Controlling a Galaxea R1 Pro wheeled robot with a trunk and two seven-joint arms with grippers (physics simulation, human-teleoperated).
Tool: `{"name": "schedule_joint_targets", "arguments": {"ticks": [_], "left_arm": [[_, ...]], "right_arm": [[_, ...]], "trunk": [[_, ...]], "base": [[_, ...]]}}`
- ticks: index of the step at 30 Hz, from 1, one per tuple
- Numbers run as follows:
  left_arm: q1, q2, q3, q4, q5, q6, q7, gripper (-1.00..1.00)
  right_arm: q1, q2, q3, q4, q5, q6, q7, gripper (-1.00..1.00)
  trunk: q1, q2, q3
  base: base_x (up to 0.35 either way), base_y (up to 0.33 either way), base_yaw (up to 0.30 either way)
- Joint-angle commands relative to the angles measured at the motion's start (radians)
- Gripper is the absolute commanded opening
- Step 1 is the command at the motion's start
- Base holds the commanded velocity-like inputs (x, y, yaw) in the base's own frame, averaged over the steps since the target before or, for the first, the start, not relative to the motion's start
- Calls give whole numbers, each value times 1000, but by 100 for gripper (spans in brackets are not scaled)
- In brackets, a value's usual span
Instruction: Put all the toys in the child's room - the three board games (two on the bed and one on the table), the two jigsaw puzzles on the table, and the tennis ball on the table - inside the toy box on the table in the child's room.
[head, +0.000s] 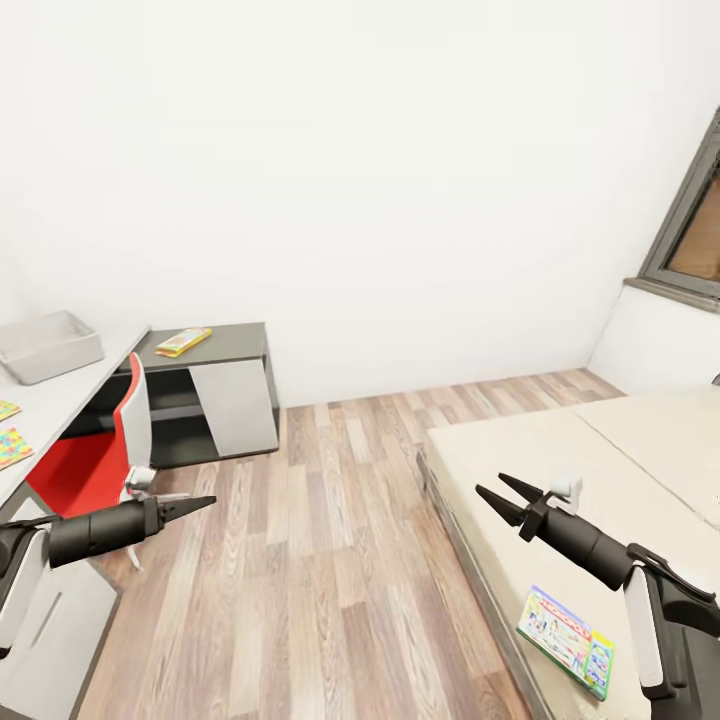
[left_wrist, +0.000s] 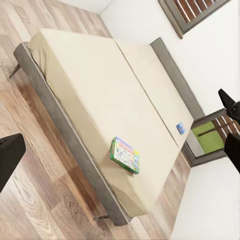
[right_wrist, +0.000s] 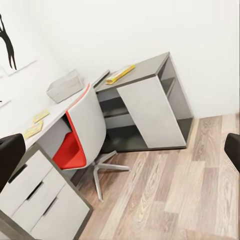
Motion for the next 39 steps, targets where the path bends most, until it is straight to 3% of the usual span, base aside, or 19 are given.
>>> {"name": "schedule_joint_targets", "arguments": {"ticks": [1,23,35,39], "left_arm": [[-1,0,1,0,1,6,-2,100],[-1,0,1,0,1,6,-2,100],[-1,0,1,0,1,6,-2,100],[-1,0,1,0,1,6,-2,100]], "right_arm": [[-1,0,-1,0,-4,8,2,100],[-1,0,-1,0,-4,8,-17,100],[0,0,0,0,-4,8,-21,100],[-1,0,18,0,-5,9,-22,100]], "trunk": [[1,-2,-1],[1,-2,26],[1,-2,40],[1,-2,45]], "base": [[69,59,-211],[55,9,-211],[1,112,-211],[0,18,-211]]}}
